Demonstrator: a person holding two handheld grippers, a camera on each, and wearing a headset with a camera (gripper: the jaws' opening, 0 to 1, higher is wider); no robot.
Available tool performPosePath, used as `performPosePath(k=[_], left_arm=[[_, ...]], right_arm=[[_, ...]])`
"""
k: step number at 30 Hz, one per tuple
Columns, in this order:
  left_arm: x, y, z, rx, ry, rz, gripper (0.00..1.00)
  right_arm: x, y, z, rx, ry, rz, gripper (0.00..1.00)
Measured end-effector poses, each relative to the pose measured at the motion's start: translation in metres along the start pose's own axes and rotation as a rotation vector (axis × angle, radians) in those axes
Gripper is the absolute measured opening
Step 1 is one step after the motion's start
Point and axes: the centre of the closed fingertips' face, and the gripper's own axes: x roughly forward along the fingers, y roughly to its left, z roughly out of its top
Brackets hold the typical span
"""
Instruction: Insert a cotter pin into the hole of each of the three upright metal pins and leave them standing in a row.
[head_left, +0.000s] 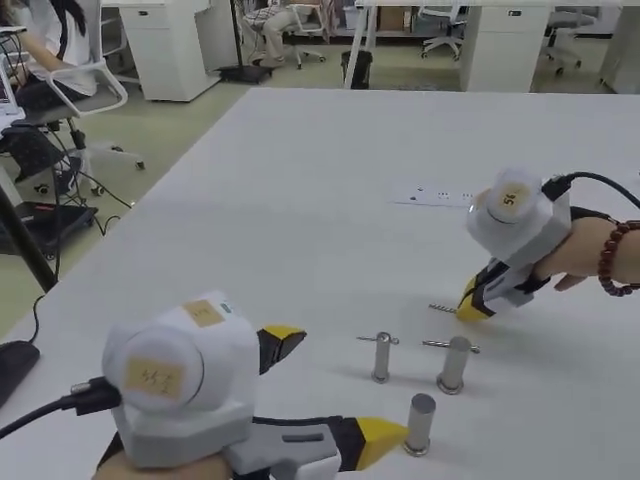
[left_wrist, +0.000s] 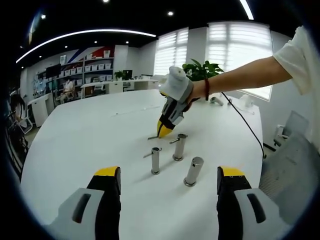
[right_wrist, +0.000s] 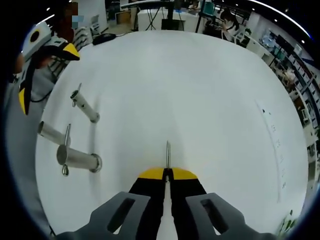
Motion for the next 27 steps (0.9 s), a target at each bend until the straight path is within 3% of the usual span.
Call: performPosePath(k=[5, 18, 27], left_arm=[[0.001, -0.001, 0.001, 0.007, 0.003, -0.008, 0.78], [-0.005, 0.001, 0.006, 0.021, 0.005, -0.006, 0.78], [-0.004, 0.004, 0.013, 0.038, 0.013, -0.004, 0.71]], right_arm=[[-0.001, 0.000, 0.004, -0.022, -0.004, -0.019, 0.02], [-0.017, -0.008, 0.026, -0.092, -0.076, -0.105, 0.02], [-0.056, 0.008, 0.050, -0.155, -0.176, -0.190, 0.02]])
